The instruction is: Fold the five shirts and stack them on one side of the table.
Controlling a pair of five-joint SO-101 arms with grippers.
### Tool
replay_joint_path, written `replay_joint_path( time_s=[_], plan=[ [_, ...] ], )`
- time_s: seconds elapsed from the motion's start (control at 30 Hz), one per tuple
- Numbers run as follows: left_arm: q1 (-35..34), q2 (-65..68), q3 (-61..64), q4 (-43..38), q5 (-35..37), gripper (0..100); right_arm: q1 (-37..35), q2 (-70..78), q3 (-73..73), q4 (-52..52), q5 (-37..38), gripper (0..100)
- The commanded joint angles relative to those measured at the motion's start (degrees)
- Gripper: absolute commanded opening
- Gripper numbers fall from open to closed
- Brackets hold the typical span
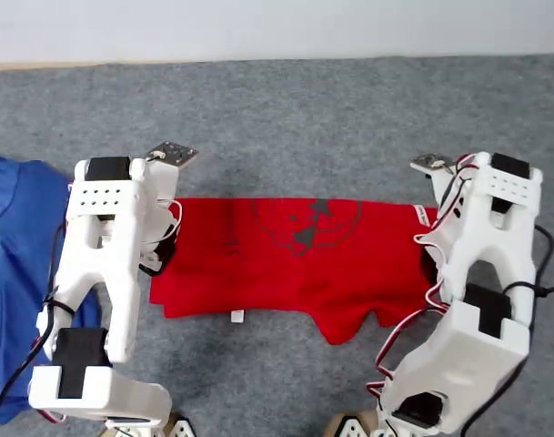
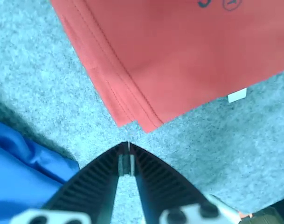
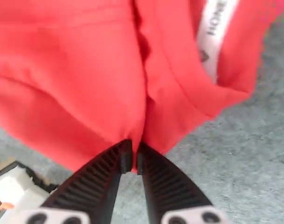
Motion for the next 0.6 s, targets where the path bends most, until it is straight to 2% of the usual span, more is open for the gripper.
replay_joint_path(
  time_s=[0.0,0.1,0.2,0.57],
  plan=[
    [2.1,-2.5,-1.6,1.8,-0.5,1,-0.9,-1.4,-4.0,3.1,0.4,10.6],
    [5.5,-2.9,-0.5,1.8,-0.9,7,-0.8,-3.6,-6.6,5.9,0.3,16.4],
    [8.2,-2.9,0.5,1.8,-0.9,12,-1.1,-7.2,-7.8,7.2,0.3,17.5],
    [7.8,-2.5,13.4,-0.4,-3.9,12,0.5,-22.5,-7.6,7.9,-1.8,17.4]
  ],
)
